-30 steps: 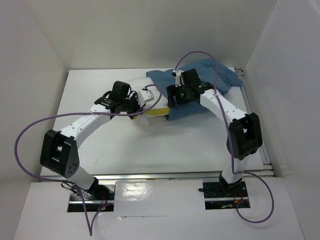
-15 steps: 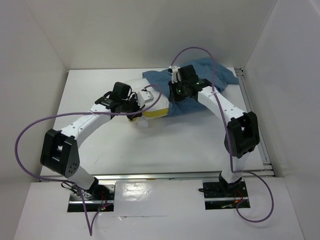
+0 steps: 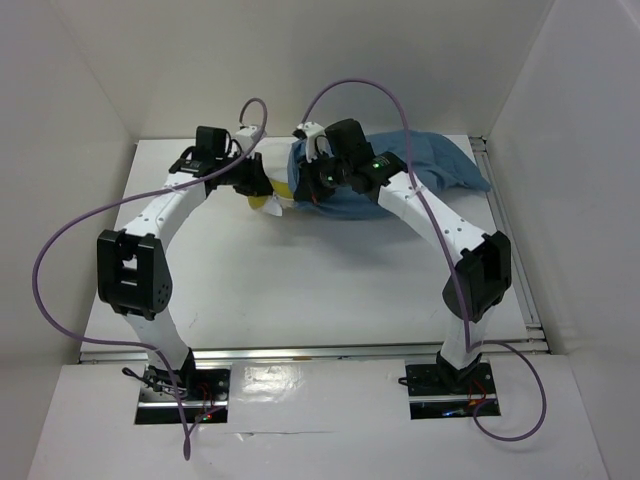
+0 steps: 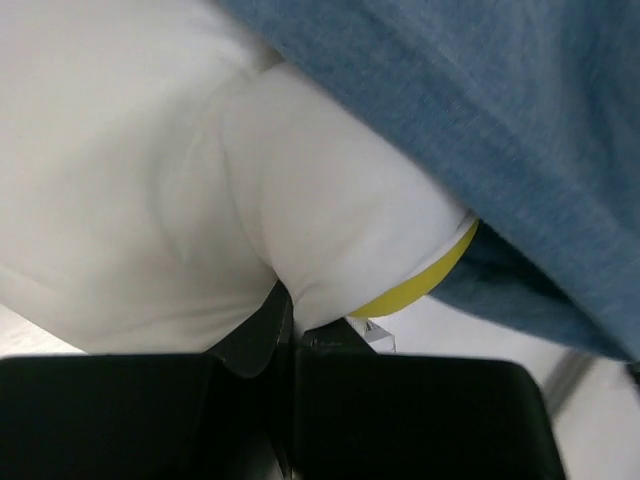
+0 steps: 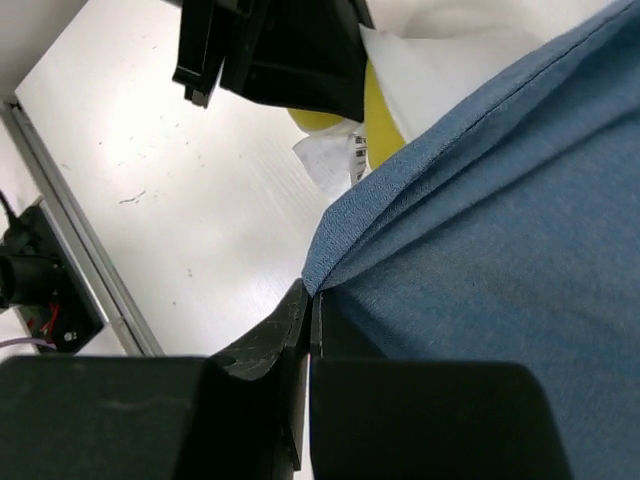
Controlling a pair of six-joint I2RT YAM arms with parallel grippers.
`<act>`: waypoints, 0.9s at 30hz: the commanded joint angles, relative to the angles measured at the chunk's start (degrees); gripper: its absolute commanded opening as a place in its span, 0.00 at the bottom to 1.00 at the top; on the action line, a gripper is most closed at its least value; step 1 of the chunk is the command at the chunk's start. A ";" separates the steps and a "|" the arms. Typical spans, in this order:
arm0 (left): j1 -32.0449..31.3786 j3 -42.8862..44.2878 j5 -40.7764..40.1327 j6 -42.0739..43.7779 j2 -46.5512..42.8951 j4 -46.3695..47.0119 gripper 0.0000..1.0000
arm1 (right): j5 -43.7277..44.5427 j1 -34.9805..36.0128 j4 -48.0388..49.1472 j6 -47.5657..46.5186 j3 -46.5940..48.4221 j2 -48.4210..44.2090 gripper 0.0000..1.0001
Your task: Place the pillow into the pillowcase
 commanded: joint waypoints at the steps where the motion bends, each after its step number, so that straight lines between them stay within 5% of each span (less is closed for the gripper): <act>1: -1.91 1.68 14.00 -17.46 -0.57 9.99 0.00 | -8.85 2.71 1.37 1.65 3.51 -2.83 0.00; 20: -5.34 -5.69 26.84 -38.58 -3.47 27.22 0.00 | -4.02 3.58 5.24 1.65 33.11 20.55 0.00; 27: -5.34 -10.09 30.17 -45.34 -4.00 33.45 0.00 | -4.10 5.52 7.26 1.12 33.75 20.55 0.00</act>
